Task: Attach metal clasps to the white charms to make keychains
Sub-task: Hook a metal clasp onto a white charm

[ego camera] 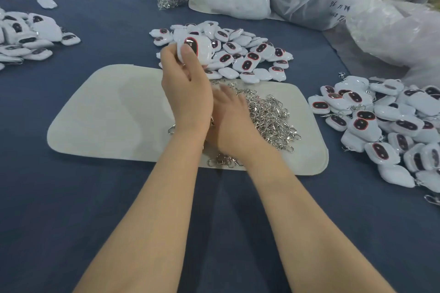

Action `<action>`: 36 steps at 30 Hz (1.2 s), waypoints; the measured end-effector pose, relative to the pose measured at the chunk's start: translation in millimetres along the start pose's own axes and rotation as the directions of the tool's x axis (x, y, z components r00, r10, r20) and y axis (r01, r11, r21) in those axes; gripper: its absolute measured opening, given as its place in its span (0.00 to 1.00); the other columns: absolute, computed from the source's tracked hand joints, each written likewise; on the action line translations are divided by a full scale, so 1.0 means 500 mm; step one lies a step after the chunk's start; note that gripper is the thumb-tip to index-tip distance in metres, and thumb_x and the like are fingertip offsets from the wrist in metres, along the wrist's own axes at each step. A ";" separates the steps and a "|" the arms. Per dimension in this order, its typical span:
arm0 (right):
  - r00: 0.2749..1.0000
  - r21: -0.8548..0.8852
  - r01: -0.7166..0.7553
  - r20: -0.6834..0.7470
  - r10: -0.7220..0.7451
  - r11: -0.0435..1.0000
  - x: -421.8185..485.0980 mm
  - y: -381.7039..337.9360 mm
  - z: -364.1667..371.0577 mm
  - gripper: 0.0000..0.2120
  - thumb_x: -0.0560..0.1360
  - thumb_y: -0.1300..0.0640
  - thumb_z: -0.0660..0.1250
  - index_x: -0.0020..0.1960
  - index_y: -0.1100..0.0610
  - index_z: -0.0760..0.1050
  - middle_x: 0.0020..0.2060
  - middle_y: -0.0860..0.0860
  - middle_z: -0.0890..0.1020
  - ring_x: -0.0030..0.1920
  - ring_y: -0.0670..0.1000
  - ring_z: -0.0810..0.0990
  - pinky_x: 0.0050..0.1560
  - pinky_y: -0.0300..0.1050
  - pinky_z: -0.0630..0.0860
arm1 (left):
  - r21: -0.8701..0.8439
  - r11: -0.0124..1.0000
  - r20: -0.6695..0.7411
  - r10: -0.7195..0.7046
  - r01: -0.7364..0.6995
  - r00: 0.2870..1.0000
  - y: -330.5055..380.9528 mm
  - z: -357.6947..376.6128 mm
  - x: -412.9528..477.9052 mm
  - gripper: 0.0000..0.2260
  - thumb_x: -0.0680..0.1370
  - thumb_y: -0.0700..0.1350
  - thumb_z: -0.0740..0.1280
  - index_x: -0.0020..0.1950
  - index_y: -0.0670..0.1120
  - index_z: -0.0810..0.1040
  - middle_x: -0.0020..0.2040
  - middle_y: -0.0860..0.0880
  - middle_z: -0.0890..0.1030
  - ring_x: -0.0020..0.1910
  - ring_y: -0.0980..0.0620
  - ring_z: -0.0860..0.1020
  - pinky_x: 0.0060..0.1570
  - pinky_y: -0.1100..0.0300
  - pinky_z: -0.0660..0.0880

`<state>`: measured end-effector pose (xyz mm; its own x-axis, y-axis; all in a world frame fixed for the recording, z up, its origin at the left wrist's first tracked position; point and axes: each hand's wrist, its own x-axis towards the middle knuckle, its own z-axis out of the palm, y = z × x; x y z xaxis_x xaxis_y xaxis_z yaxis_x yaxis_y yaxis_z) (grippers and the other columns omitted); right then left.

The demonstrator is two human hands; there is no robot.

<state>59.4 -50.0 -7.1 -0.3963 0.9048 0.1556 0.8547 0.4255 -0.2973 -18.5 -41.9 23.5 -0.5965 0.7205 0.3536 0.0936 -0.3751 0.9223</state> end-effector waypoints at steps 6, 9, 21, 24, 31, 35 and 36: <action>0.969 -0.225 0.121 0.237 -0.066 0.967 0.002 -0.033 0.032 0.29 0.75 0.49 0.64 0.74 0.49 0.60 0.72 0.49 0.63 0.75 0.53 0.53 0.74 0.59 0.44 | -0.102 0.995 -0.017 -0.017 0.015 1.000 0.004 -0.003 0.005 0.02 0.82 0.43 0.57 0.52 0.47 0.69 0.31 0.67 0.78 0.32 0.60 0.78 0.41 0.58 0.76; 0.997 -0.085 0.065 -0.026 -0.068 0.994 0.000 -0.026 0.019 0.11 0.72 0.60 0.65 0.55 0.58 0.77 0.55 0.55 0.77 0.59 0.59 0.73 0.62 0.52 0.63 | -0.143 0.986 -0.055 -0.091 0.083 0.994 0.002 -0.005 0.008 0.03 0.82 0.43 0.58 0.51 0.47 0.70 0.31 0.58 0.77 0.30 0.59 0.77 0.38 0.62 0.72; 0.932 0.026 -0.297 -0.208 0.296 0.955 -0.002 0.043 -0.012 0.14 0.76 0.64 0.60 0.56 0.51 0.76 0.55 0.52 0.77 0.59 0.55 0.72 0.61 0.51 0.59 | -0.234 0.808 0.225 -0.497 0.541 0.838 -0.027 0.002 0.008 0.09 0.79 0.38 0.63 0.57 0.46 0.69 0.44 0.48 0.77 0.31 0.57 0.80 0.35 0.66 0.77; 0.927 0.020 -0.324 -0.195 0.321 0.946 -0.001 0.052 -0.020 0.14 0.76 0.63 0.60 0.57 0.50 0.76 0.55 0.51 0.77 0.60 0.55 0.72 0.62 0.52 0.60 | -0.195 0.787 0.298 -0.521 0.586 0.800 -0.024 0.003 0.002 0.11 0.77 0.35 0.64 0.56 0.46 0.69 0.45 0.47 0.77 0.30 0.56 0.81 0.35 0.64 0.80; 0.941 0.007 -0.313 -0.135 0.311 0.950 0.002 0.050 -0.020 0.08 0.77 0.57 0.61 0.53 0.51 0.77 0.51 0.50 0.78 0.58 0.55 0.72 0.62 0.52 0.62 | -0.184 0.763 0.317 -0.551 0.620 0.772 -0.023 0.007 0.001 0.09 0.76 0.36 0.65 0.54 0.42 0.68 0.43 0.44 0.79 0.31 0.54 0.82 0.33 0.63 0.79; 0.899 0.337 -0.265 -0.254 0.358 0.904 -0.001 0.055 -0.032 0.07 0.77 0.58 0.64 0.50 0.53 0.80 0.44 0.46 0.81 0.49 0.49 0.78 0.57 0.45 0.71 | -0.123 0.801 0.321 -0.527 0.586 0.787 -0.029 0.008 0.004 0.06 0.76 0.38 0.65 0.49 0.41 0.68 0.47 0.39 0.79 0.37 0.52 0.84 0.36 0.61 0.80; 0.884 0.416 -0.238 -0.282 0.373 0.878 -0.002 0.056 -0.035 0.06 0.77 0.59 0.65 0.51 0.53 0.80 0.44 0.45 0.81 0.47 0.46 0.78 0.53 0.36 0.71 | -0.090 0.816 0.312 -0.522 0.571 0.794 -0.031 0.008 0.004 0.06 0.76 0.39 0.64 0.49 0.41 0.68 0.49 0.38 0.79 0.40 0.51 0.84 0.41 0.58 0.81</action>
<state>89.7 -39.1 1.1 0.0637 0.9542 0.2923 0.7052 0.1643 -0.6898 -17.9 -32.0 10.6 -0.2741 0.9496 -0.1518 -0.3365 0.0532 0.9402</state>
